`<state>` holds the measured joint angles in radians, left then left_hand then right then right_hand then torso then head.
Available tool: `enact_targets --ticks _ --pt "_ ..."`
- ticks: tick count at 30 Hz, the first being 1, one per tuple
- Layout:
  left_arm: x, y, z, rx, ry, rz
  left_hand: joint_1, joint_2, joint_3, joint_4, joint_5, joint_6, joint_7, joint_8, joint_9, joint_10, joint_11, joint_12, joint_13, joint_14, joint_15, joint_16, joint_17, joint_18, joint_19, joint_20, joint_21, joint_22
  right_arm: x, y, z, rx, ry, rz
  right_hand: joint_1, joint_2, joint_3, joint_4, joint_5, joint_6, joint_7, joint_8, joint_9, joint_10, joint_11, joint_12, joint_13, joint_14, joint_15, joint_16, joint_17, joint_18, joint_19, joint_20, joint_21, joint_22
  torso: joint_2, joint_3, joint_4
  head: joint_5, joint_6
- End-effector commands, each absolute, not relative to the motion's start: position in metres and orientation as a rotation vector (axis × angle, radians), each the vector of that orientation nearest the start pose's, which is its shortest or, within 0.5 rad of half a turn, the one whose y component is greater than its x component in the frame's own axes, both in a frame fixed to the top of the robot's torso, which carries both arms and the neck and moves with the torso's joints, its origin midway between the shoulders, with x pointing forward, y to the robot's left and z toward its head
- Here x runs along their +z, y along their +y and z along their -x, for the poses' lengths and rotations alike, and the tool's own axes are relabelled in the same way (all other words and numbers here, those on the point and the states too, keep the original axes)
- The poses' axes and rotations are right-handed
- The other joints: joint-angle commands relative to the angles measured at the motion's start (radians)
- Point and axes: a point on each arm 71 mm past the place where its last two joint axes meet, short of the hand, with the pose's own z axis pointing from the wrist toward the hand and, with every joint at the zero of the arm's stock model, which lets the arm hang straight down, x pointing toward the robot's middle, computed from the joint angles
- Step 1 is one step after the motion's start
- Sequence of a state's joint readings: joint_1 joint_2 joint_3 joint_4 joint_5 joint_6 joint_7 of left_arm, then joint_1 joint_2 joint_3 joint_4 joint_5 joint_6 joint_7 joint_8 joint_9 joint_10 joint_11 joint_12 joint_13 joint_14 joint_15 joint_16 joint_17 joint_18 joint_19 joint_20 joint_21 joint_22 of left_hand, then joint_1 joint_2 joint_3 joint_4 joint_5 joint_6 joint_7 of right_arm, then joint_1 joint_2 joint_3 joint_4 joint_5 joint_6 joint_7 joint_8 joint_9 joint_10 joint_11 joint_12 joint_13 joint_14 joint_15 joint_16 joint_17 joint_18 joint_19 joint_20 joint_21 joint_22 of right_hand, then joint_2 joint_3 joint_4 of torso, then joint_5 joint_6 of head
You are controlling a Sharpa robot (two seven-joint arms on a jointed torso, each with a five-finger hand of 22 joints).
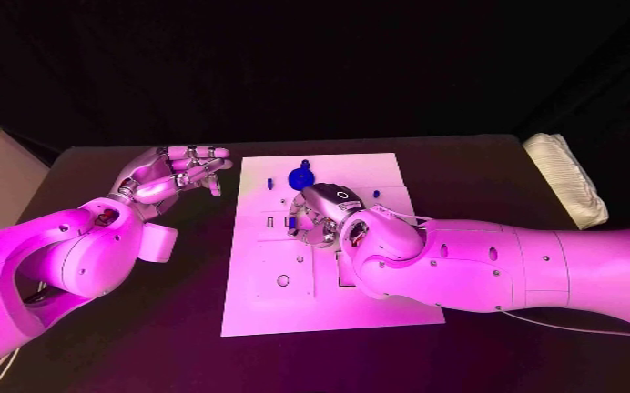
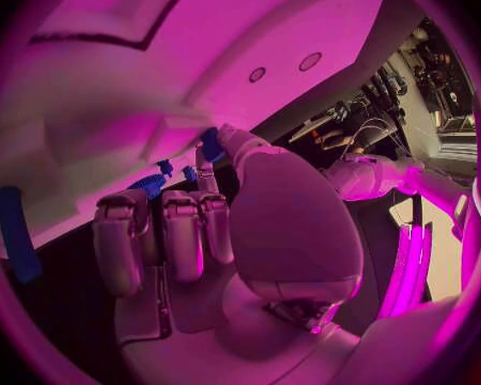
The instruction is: Assemble the parts on the task board
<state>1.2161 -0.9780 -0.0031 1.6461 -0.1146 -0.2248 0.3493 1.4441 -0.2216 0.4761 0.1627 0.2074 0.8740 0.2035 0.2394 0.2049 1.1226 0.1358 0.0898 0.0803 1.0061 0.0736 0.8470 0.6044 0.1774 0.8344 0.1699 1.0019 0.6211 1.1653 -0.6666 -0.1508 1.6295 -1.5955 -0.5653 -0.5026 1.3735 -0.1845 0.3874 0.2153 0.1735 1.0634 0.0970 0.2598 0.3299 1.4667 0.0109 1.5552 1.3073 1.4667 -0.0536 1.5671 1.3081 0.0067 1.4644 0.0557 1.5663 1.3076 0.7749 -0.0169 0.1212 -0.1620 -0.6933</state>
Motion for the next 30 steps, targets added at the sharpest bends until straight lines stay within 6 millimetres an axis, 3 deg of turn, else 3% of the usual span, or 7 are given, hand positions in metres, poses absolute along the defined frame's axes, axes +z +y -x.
enact_targets --ticks 1,26,30 --pt "-0.1466 0.2298 -0.4687 -1.618 1.485 0.954 -0.009 0.001 0.004 -0.002 -0.006 -0.004 -0.001 0.002 0.001 0.007 0.001 0.006 0.001 0.004 -0.006 0.003 0.002 0.007 -0.009 -0.001 0.004 0.001 -0.2198 -0.1072 -0.4391 0.565 1.618 0.054 -0.010 0.002 -0.003 0.004 -0.005 0.000 -0.006 0.013 0.055 0.090 0.004 -0.004 0.247 0.102 0.002 0.001 0.256 -0.007 0.106 0.000 0.004 0.263 -0.001 -0.0001 -0.0003 0.002 -0.002" --pt "-0.1469 0.2310 -0.4684 -1.618 1.493 0.951 -0.009 0.002 0.005 -0.003 -0.006 -0.004 -0.002 0.004 0.002 0.006 0.001 0.008 0.002 0.005 -0.006 0.006 0.002 0.006 -0.009 -0.001 0.006 0.002 -0.2192 -0.1100 -0.4407 0.539 1.583 0.063 -0.018 -0.011 -0.004 0.006 -0.006 -0.015 0.000 0.011 0.052 0.084 0.008 -0.012 0.241 0.101 0.005 -0.001 0.250 -0.007 0.106 0.002 0.004 0.263 -0.001 -0.0008 -0.0008 0.005 0.000" --pt "-0.1469 0.2311 -0.4685 -1.617 1.494 0.950 -0.009 0.002 0.005 -0.003 -0.006 -0.004 -0.002 0.004 0.002 0.006 0.001 0.008 0.002 0.005 -0.006 0.006 0.002 0.006 -0.009 -0.001 0.006 0.002 -0.2190 -0.1103 -0.4407 0.539 1.579 0.062 -0.027 -0.024 -0.009 0.009 -0.010 -0.032 0.007 0.006 0.048 0.080 0.014 -0.018 0.237 0.101 0.010 -0.002 0.247 -0.007 0.106 0.005 0.004 0.263 -0.001 -0.0005 -0.0002 0.004 0.000"
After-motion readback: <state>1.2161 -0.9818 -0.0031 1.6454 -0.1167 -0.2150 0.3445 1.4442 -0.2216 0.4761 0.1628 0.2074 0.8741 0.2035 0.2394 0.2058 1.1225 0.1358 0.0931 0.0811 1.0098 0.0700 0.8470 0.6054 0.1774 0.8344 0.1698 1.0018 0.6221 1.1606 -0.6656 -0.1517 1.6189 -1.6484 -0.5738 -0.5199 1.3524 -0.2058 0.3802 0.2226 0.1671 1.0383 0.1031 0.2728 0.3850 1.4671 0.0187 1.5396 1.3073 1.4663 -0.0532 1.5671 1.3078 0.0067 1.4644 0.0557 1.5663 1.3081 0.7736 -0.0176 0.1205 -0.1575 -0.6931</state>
